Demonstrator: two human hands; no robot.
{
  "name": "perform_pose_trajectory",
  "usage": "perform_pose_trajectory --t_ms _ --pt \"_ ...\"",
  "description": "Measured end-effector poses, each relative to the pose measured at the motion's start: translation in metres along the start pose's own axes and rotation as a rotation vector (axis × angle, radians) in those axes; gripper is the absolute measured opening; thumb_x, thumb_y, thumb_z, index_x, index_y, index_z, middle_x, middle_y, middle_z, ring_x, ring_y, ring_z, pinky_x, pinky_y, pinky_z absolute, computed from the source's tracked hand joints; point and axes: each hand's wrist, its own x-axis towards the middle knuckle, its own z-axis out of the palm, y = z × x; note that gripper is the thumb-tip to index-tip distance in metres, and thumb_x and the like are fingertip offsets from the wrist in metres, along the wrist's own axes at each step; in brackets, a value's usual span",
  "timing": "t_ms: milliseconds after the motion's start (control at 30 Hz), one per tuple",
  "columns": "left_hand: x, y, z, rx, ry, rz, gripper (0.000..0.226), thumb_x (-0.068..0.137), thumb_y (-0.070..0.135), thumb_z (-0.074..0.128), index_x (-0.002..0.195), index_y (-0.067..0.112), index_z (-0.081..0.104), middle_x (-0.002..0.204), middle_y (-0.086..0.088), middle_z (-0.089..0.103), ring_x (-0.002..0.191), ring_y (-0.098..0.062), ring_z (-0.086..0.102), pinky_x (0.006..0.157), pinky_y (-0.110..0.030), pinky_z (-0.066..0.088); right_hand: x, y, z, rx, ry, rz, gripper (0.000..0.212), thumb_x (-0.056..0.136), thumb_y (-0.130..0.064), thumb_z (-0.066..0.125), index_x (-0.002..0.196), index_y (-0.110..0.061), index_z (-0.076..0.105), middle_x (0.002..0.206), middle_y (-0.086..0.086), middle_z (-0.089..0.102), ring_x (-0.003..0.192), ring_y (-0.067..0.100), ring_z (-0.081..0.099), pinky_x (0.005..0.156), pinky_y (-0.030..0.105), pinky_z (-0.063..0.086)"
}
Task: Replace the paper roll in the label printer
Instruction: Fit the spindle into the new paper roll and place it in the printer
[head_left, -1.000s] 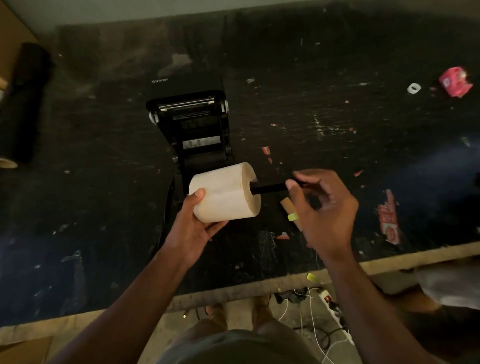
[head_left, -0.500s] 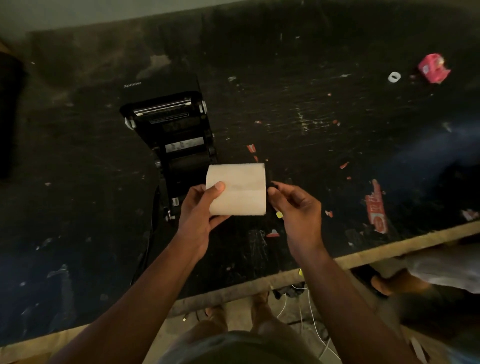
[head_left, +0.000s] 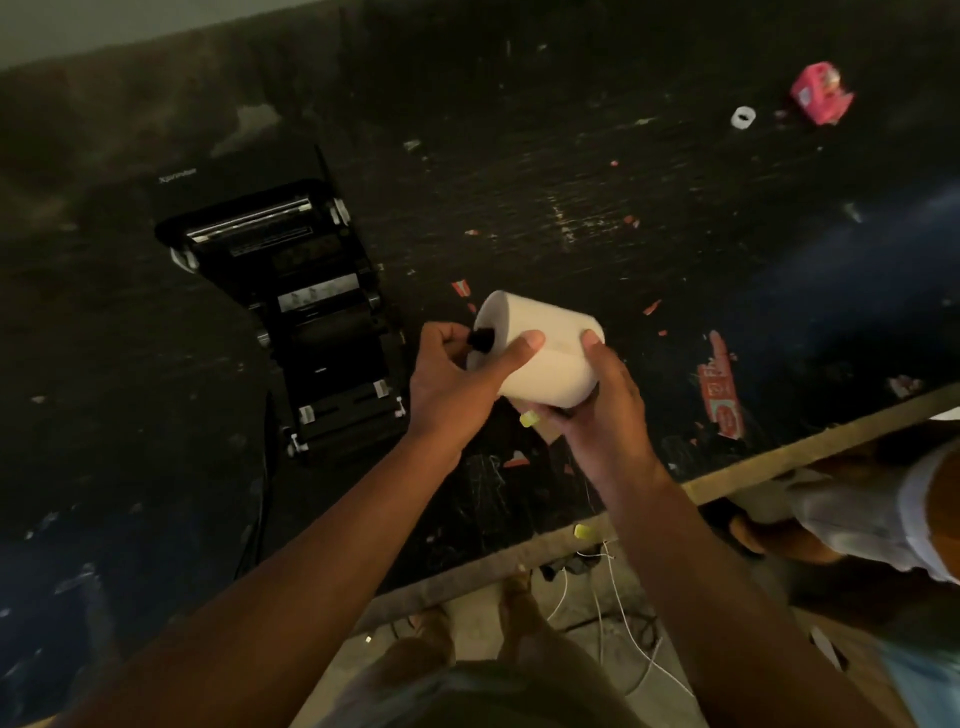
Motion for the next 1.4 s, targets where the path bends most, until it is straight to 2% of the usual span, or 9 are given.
perform_pose_trajectory --t_ms 133,300,400,600,767,933,1067,1200,1400 --pt "0.025 0.016 0.016 0.022 -0.096 -0.021 0.069 0.066 0.097 0.052 0.108 0.041 0.055 0.113 0.014 0.063 0.107 -0.015 0.069 0.082 -0.044 0.062 0.016 -0.029 -0.018 0.087 -0.037 -0.032 0.044 0.084 -0.042 0.081 0.123 -0.029 0.067 0.136 0.014 0.065 0.123 0.037 0.065 0.084 0.056 0.062" --pt "0.079 -0.004 0.035 0.534 -0.084 0.151 0.007 0.095 0.043 0.065 0.093 0.037 0.064 0.093 0.017 0.068 0.091 -0.01 0.07 0.077 -0.034 0.056 0.032 -0.057 -0.04 0.133 0.008 -0.066 0.045 0.082 -0.042 0.083 0.125 -0.037 0.068 0.13 0.01 0.073 0.123 0.036 0.067 0.091 0.061 0.06" --pt "0.101 -0.03 0.061 0.903 -0.303 0.239 0.021 0.086 0.031 0.078 0.104 0.033 0.066 0.109 0.007 0.066 0.099 -0.013 0.067 0.081 -0.035 0.057 0.036 -0.063 -0.053 0.112 0.039 -0.107 0.022 0.077 -0.045 0.085 0.098 -0.046 0.079 0.106 0.002 0.082 0.113 0.034 0.075 0.087 0.058 0.061" --pt "0.125 -0.057 0.089 1.306 -0.454 0.347 0.045 0.075 0.035 0.086 0.113 0.033 0.061 0.123 -0.003 0.053 0.117 -0.024 0.051 0.092 -0.041 0.05 0.037 -0.057 -0.082 0.065 0.006 -0.132 0.02 0.076 -0.05 0.084 0.095 -0.055 0.078 0.108 -0.007 0.081 0.112 0.027 0.076 0.089 0.055 0.061" --pt "0.142 -0.061 0.091 1.251 -0.282 0.44 0.027 0.086 0.042 0.075 0.11 0.034 0.064 0.117 0.001 0.06 0.114 -0.021 0.058 0.094 -0.044 0.045 0.033 -0.053 -0.099 0.013 -0.003 -0.138 0.029 0.078 -0.049 0.082 0.104 -0.06 0.075 0.112 -0.01 0.08 0.117 0.027 0.073 0.092 0.059 0.059" --pt "0.148 -0.061 0.082 1.257 -0.483 0.549 0.056 0.079 0.049 0.08 0.131 0.036 0.061 0.128 0.003 0.055 0.121 -0.02 0.051 0.101 -0.044 0.043 0.032 -0.049 -0.113 0.069 0.035 -0.098 0.031 0.084 -0.046 0.077 0.111 -0.059 0.073 0.131 -0.001 0.073 0.13 0.035 0.063 0.1 0.068 0.053" --pt "0.153 -0.059 0.081 1.294 -0.52 0.628 0.049 0.084 0.043 0.08 0.13 0.033 0.065 0.124 0.003 0.059 0.116 -0.017 0.057 0.097 -0.041 0.05 0.031 -0.046 -0.121 0.073 0.047 -0.092 0.028 0.088 -0.045 0.073 0.113 -0.058 0.072 0.134 0.0 0.072 0.13 0.034 0.064 0.1 0.065 0.055" --pt "0.155 -0.053 0.086 1.278 -0.51 0.623 0.043 0.082 0.042 0.082 0.12 0.03 0.067 0.117 0.005 0.062 0.103 -0.014 0.062 0.085 -0.037 0.055 0.032 -0.039 -0.127 0.056 0.136 -0.069 0.07 0.071 -0.051 0.083 0.137 -0.041 0.06 0.131 0.003 0.074 0.122 0.031 0.07 0.088 0.054 0.062" --pt "0.141 -0.012 0.068 0.389 -0.48 0.113 0.023 0.083 0.032 0.085 0.103 0.037 0.075 0.1 0.01 0.079 0.093 -0.003 0.074 0.089 -0.031 0.057 0.033 -0.033 -0.113 0.049 0.203 -0.042 0.082 0.059 -0.055 0.093 0.133 -0.038 0.062 0.134 0.006 0.071 0.122 0.033 0.069 0.084 0.053 0.063"
